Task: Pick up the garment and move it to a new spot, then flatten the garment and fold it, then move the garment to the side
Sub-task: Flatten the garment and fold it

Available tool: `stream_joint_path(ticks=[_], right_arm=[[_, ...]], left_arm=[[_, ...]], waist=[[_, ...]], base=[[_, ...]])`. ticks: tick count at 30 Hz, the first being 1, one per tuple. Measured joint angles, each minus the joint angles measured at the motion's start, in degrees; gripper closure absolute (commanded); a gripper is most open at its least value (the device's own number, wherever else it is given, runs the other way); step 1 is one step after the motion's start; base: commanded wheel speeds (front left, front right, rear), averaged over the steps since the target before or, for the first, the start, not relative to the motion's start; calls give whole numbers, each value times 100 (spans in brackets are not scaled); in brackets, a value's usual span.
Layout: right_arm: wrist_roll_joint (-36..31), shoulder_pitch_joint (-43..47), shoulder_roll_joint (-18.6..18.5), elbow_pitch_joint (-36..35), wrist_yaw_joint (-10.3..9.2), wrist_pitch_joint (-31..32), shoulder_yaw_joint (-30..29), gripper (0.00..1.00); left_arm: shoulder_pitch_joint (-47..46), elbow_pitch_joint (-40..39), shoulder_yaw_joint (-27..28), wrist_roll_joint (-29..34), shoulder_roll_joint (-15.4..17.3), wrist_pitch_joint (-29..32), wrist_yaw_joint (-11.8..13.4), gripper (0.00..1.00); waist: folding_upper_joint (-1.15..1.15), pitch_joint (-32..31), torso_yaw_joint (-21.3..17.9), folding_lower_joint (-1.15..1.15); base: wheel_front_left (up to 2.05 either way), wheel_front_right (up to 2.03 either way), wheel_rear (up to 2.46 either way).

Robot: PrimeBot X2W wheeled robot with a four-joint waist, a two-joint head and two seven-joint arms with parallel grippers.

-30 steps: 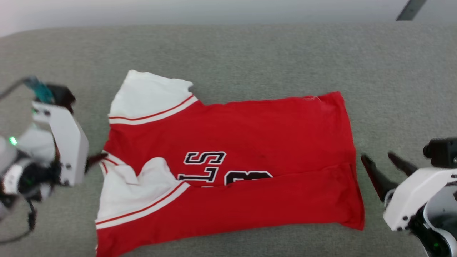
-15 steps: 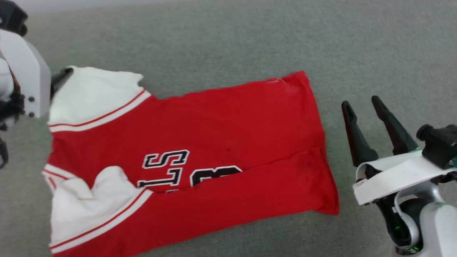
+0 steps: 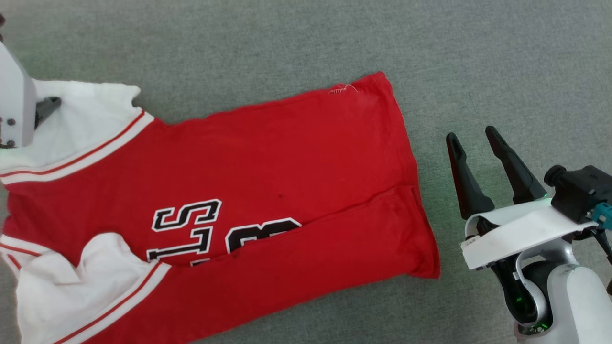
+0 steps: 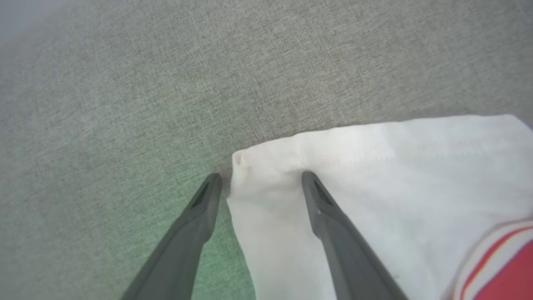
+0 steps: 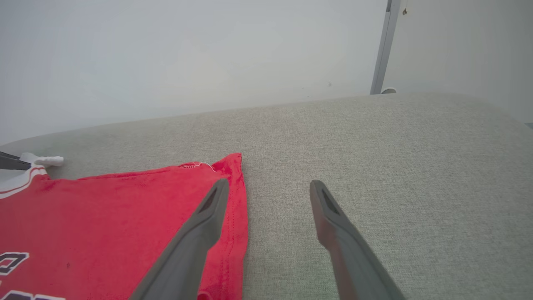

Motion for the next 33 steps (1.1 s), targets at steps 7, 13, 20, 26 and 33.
stream_joint_path(ticks=[7, 13, 20, 26, 33], right_arm=[[9, -185, 5, -38, 0, 416, 87, 0], [209, -643, -83, -120, 0, 1332, 250, 0], [302, -1799, -286, 374, 0, 2559, 410, 0], [400, -2679, -387, 1417, 0, 3435, 430, 0], [593, -3357, -494, 2492, 0, 4337, 695, 0]], left_arm=[[-219, 525, -10, -142, -196, 399, -89, 100], [-330, 654, -19, -216, -333, 528, -140, 100], [-492, 735, -45, -219, -560, 552, -172, 100], [-608, 749, -80, -211, -775, 466, -192, 100], [-686, 754, -137, -211, -966, 347, -213, 100]], waist=[[0, 138, -56, 0], [0, 198, -11, 0], [0, 275, 166, 0], [0, 337, 378, 0], [0, 375, 610, 0]], base=[[0, 0, 0], [0, 0, 0], [0, 0, 0], [0, 0, 0], [0, 0, 0]])
